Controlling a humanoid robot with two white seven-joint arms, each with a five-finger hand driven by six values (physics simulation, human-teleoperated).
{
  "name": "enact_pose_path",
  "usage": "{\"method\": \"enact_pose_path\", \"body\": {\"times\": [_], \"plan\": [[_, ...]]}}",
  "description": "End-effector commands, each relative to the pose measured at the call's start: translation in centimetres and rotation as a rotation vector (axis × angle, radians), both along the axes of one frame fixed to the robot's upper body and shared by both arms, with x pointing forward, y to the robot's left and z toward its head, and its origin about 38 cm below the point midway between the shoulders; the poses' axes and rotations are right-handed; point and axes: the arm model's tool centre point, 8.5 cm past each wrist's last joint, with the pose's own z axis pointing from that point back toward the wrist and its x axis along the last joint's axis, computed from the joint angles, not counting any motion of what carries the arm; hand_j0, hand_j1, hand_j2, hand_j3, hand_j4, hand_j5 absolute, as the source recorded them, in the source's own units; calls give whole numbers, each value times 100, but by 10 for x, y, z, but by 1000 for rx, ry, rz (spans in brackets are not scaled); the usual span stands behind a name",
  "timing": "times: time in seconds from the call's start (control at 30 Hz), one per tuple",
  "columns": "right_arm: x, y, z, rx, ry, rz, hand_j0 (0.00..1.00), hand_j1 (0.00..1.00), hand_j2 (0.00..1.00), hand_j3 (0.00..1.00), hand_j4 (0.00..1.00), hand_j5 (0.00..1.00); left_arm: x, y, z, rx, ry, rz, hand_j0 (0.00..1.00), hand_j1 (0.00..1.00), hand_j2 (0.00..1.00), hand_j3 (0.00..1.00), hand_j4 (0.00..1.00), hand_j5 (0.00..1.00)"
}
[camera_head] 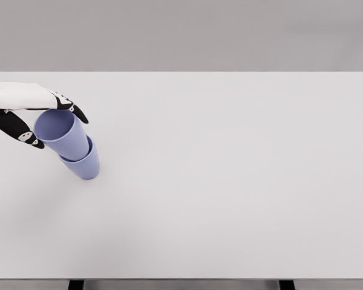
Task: Place the right cup on the left cup with left arm
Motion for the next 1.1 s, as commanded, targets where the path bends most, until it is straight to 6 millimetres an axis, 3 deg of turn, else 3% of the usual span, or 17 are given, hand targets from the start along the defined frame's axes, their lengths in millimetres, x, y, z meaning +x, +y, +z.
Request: {"method": "enact_pose_path", "body": {"times": [0.0, 0.37, 0.43, 0.57, 0.83, 1.07], "plan": [[0, 0, 0, 0, 0, 0, 100, 100, 100, 100, 100, 100, 0, 0, 1, -4, 0, 1, 84, 84, 84, 84, 84, 84], [0, 0, 0, 0, 0, 0, 100, 100, 100, 100, 100, 100, 0, 0, 1, -1, -3, 3, 88, 88, 88, 88, 88, 88], [0, 0, 0, 0, 0, 0, 100, 100, 100, 100, 100, 100, 0, 1, 1, -2, -3, 1, 95, 95, 95, 95, 95, 95], [0, 0, 0, 0, 0, 0, 100, 100, 100, 100, 100, 100, -1, 1, 2, 1, -9, -1, 100, 100, 100, 100, 100, 100], [0, 0, 0, 0, 0, 0, 100, 100, 100, 100, 100, 100, 1, -3, 34, -28, -98, -18, 100, 100, 100, 100, 100, 100], [0, 0, 0, 0, 0, 0, 100, 100, 100, 100, 100, 100, 2, -1, 32, -28, -90, -2, 100, 100, 100, 100, 100, 100]]}}
